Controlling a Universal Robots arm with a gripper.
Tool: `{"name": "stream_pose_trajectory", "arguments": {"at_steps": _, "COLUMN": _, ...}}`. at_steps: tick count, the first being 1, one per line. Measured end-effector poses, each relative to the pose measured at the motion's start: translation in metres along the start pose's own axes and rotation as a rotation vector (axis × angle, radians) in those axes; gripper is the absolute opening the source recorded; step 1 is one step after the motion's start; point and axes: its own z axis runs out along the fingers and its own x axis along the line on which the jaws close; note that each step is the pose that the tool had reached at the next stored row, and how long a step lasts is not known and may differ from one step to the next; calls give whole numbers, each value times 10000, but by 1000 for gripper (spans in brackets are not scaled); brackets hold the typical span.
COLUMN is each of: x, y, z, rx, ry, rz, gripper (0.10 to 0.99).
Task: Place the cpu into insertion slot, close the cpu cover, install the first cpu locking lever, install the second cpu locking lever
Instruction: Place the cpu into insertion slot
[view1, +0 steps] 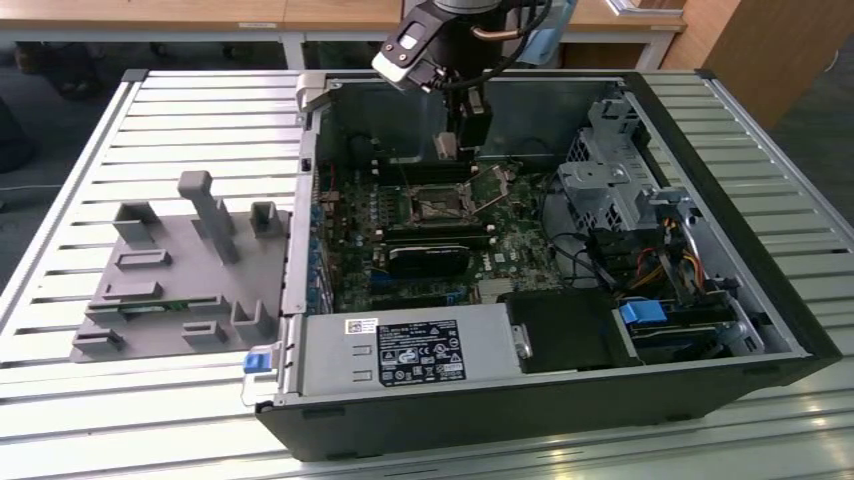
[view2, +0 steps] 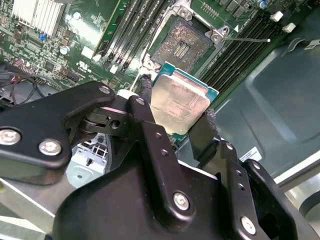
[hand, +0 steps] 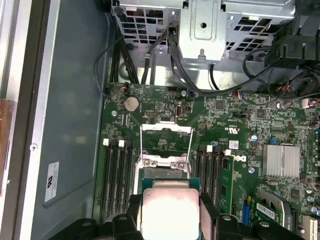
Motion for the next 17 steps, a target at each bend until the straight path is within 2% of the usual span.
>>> {"name": "stream_pose_trajectory", "arguments": {"at_steps": 7, "x": 7, "y": -7, "z": 87, "rx": 50, "ry": 2, "rz": 1, "gripper": 545}}
{"name": "stream_pose_trajectory", "arguments": {"at_steps": 17, "x": 10, "y": -13, "z": 169, "rx": 77, "ry": 3, "rz": 2, "gripper": 545}}
